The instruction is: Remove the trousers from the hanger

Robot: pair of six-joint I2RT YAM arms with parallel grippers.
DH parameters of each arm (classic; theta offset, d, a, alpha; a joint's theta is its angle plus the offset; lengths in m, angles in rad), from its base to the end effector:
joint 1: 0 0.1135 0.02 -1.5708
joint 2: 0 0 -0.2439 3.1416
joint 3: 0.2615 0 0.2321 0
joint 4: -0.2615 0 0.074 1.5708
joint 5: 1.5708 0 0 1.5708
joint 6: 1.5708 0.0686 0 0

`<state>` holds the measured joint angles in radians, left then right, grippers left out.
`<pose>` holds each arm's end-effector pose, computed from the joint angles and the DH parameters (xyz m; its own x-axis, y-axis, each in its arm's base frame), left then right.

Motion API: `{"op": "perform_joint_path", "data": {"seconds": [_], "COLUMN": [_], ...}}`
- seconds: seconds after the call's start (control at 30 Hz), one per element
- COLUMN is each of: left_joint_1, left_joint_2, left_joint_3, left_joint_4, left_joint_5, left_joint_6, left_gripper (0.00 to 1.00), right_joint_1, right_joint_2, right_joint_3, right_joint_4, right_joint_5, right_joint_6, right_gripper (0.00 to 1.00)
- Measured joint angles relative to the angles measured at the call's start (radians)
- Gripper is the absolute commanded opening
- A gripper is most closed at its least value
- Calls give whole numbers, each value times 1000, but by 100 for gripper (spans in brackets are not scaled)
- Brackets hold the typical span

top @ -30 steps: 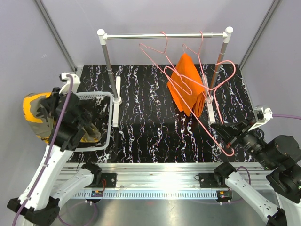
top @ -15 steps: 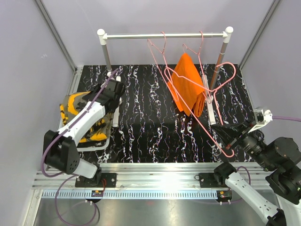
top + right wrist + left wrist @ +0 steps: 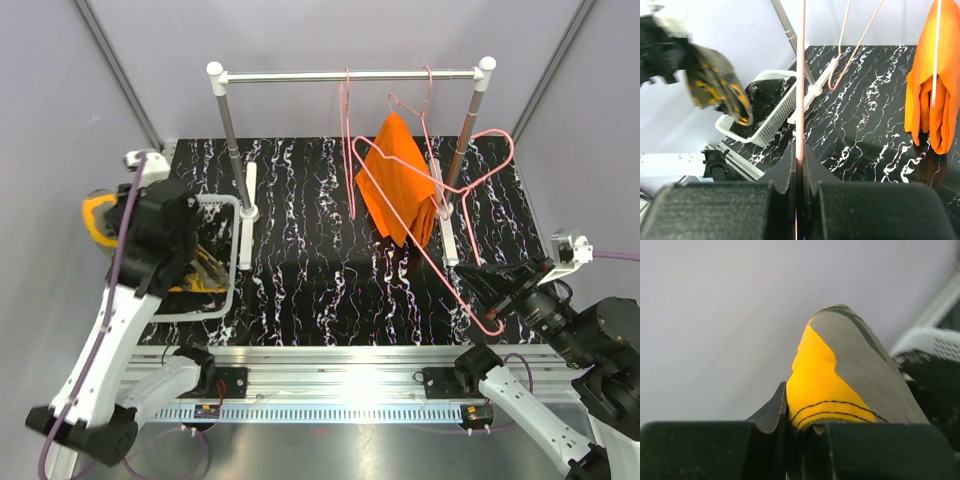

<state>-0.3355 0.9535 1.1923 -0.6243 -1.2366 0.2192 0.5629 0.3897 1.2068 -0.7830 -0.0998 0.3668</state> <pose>0.1836 0.0046 0.3874 -0.5028 0.2509 -0.8272 -0.6241 0.5567 0.5482 0.0355 0.0305 0.4156 -0.1937 0.2997 -0.9342 -0.5846 0.7294 0.3553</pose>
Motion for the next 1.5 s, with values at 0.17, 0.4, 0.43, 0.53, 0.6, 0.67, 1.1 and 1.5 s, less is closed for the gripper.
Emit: {"op": "perform_joint_path", "data": {"seconds": [0.17, 0.4, 0.43, 0.53, 0.6, 0.67, 1.1, 1.5], "left_joint_1": [0, 3, 4, 5, 6, 8, 43, 59], "left_joint_2": [-193, -258, -251, -187, -105, 13, 754, 629], "left_joint_3": [0, -13, -27, -81, -109, -132, 73, 103], "left_joint_4": [128, 263, 275, 277, 265, 251, -39, -115], "left_joint_5": [-105, -167, -167, -164, -149, -117, 203, 408], "left_joint_6": [201, 381, 383, 347, 299, 239, -201, -312], "left_gripper": [0, 0, 0, 0, 0, 0, 4, 53], "right_joint_1": [0, 0, 0, 0, 0, 0, 0, 0], "right_joint_2": [2, 5, 5, 1, -2, -5, -17, -14], "right_joint_3": [17, 66, 71, 77, 77, 77, 63, 63], "right_joint_4": [-1, -2, -2, -3, -9, -16, -27, -29], "right_joint_5": [-4, -26, -26, -26, -26, -26, -21, -17], "right_joint_6": [0, 5, 6, 7, 7, 7, 7, 6], "right_gripper": [0, 0, 0, 0, 0, 0, 0, 0]}}
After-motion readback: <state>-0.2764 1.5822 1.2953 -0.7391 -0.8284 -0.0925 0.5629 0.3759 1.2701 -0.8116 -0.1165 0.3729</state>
